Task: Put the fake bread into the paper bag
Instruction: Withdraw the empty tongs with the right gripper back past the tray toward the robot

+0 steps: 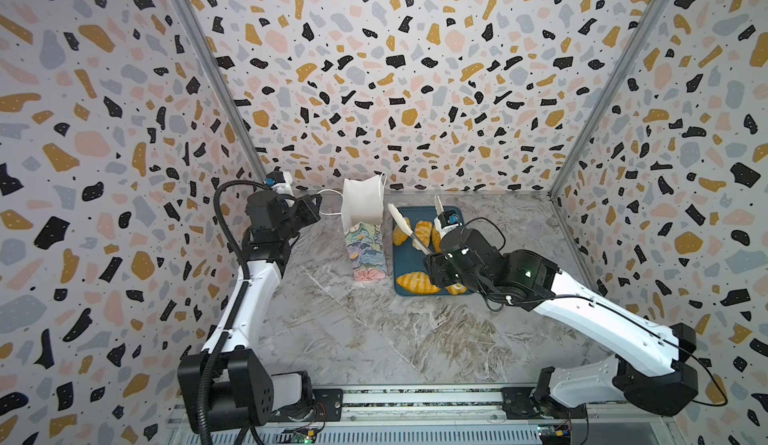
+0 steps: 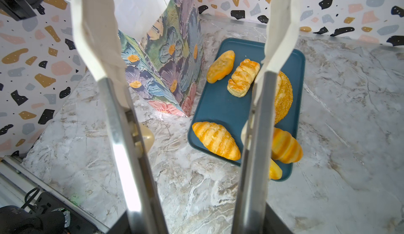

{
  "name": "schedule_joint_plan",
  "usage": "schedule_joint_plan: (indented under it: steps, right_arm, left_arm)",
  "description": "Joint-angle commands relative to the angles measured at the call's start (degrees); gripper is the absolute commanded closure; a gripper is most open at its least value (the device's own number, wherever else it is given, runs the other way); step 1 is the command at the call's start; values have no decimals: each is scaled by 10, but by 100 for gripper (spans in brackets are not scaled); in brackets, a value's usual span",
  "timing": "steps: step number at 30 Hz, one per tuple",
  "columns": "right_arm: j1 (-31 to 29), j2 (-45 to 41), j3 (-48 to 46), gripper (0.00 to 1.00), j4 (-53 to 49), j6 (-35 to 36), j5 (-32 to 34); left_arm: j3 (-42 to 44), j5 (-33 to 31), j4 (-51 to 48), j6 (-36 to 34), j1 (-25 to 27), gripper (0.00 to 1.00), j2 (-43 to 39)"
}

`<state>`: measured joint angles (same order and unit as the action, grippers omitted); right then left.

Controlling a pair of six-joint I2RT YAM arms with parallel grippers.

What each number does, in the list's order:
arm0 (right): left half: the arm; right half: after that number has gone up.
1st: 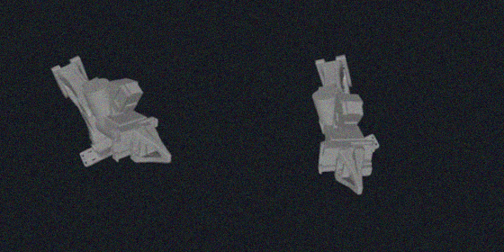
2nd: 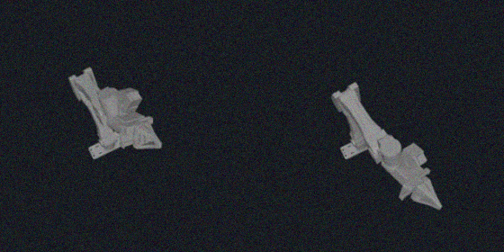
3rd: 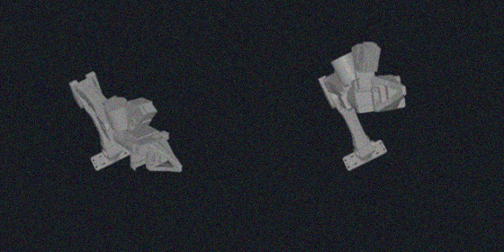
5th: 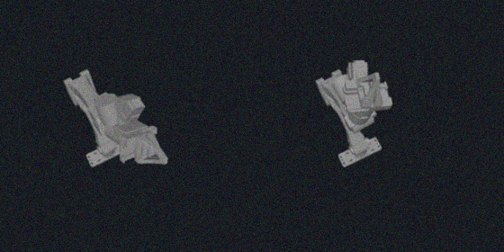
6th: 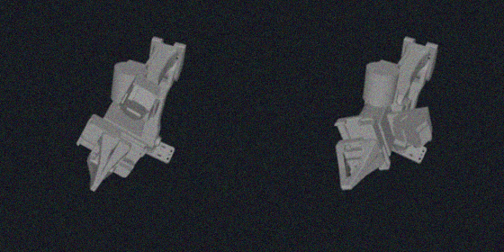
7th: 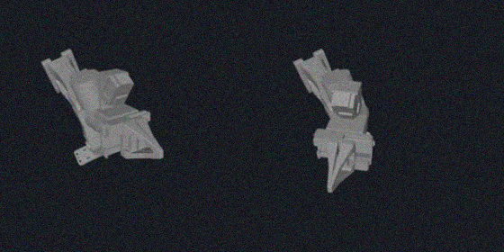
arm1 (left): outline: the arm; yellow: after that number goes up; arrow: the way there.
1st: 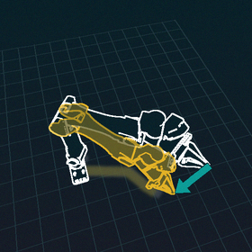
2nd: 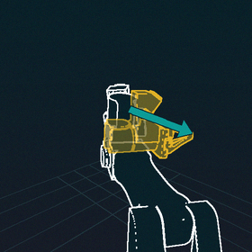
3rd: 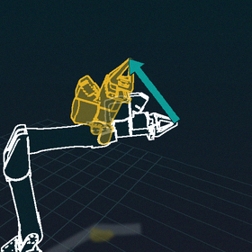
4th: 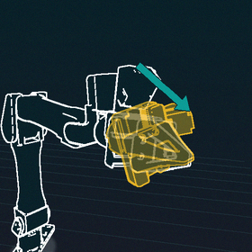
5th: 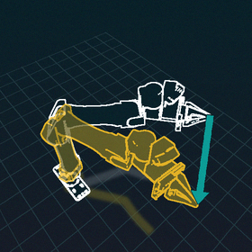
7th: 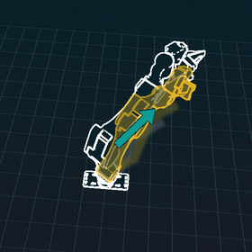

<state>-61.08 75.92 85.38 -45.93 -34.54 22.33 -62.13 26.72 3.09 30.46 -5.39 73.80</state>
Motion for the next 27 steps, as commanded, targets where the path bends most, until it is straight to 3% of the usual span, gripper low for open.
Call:
schedule_joint_plan:
  steps: [1, 27]
  right_arm:
    - [-1, -40, -22, 39, 7, -29, 21]
    - [-1, -178, -200, 39, -47, -128, 16]
  left_arm:
    - [0, 4, 22, -11, 3, 100, -14]
    - [1, 4, 22, -10, 3, 100, -9]
